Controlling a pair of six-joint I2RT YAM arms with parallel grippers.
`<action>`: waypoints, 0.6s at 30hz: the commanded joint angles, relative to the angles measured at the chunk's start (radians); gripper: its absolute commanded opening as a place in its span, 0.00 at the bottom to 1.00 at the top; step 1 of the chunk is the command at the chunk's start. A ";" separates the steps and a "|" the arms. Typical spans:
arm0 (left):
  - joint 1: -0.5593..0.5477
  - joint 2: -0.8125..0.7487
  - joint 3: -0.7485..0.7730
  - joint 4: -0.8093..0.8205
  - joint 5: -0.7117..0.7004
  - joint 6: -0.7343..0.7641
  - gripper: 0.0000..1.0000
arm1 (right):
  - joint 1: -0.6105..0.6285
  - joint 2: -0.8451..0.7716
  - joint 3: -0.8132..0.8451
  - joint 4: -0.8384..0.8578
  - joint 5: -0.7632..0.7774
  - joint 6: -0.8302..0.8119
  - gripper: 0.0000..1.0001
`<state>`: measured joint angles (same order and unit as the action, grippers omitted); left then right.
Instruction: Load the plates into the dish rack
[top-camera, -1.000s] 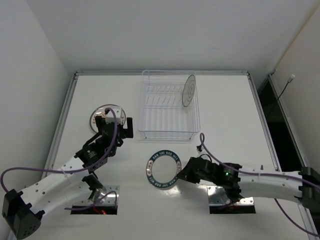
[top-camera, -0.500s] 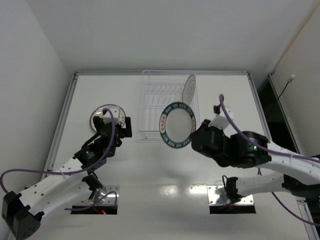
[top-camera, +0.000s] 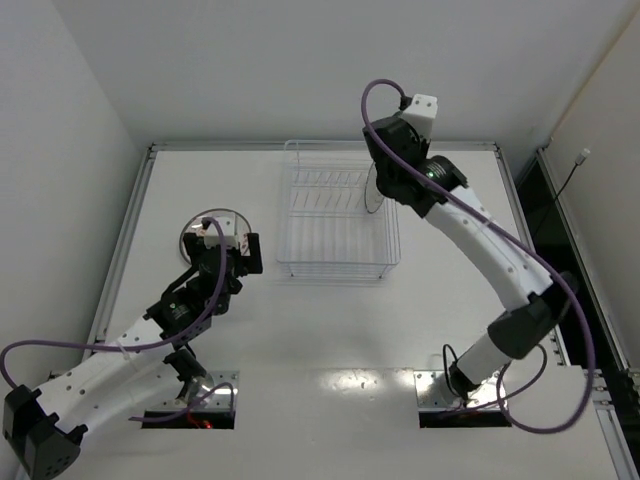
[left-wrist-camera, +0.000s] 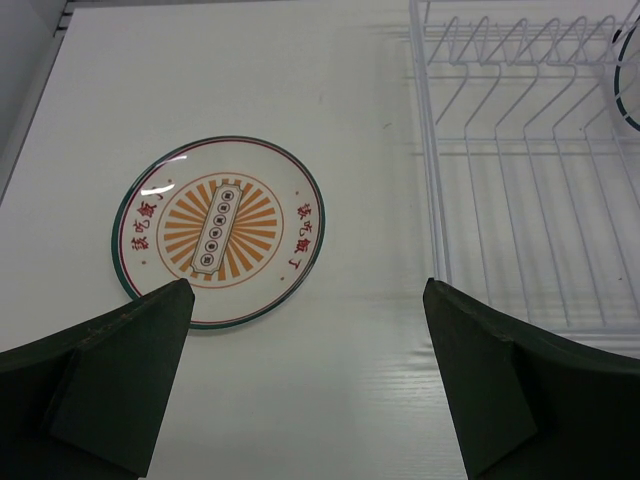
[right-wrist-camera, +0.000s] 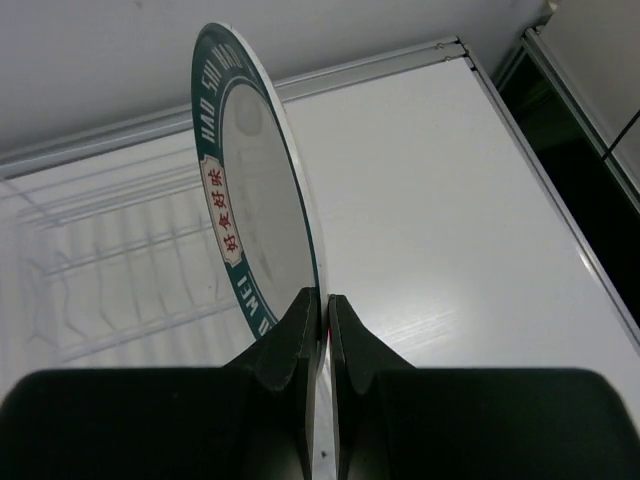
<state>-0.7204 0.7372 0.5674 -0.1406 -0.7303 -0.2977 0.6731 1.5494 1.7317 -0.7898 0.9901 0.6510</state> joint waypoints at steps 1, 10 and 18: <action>-0.010 -0.030 0.011 0.036 -0.030 -0.009 1.00 | -0.082 0.087 0.038 0.253 -0.146 -0.194 0.00; -0.010 -0.030 0.002 0.036 -0.031 0.000 1.00 | -0.161 0.348 0.178 0.245 -0.225 -0.232 0.00; -0.010 -0.030 0.002 0.045 -0.021 0.000 1.00 | -0.172 0.428 0.083 0.250 -0.168 -0.232 0.00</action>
<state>-0.7204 0.7197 0.5671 -0.1398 -0.7448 -0.2974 0.5060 1.9797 1.8240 -0.5938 0.7734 0.4374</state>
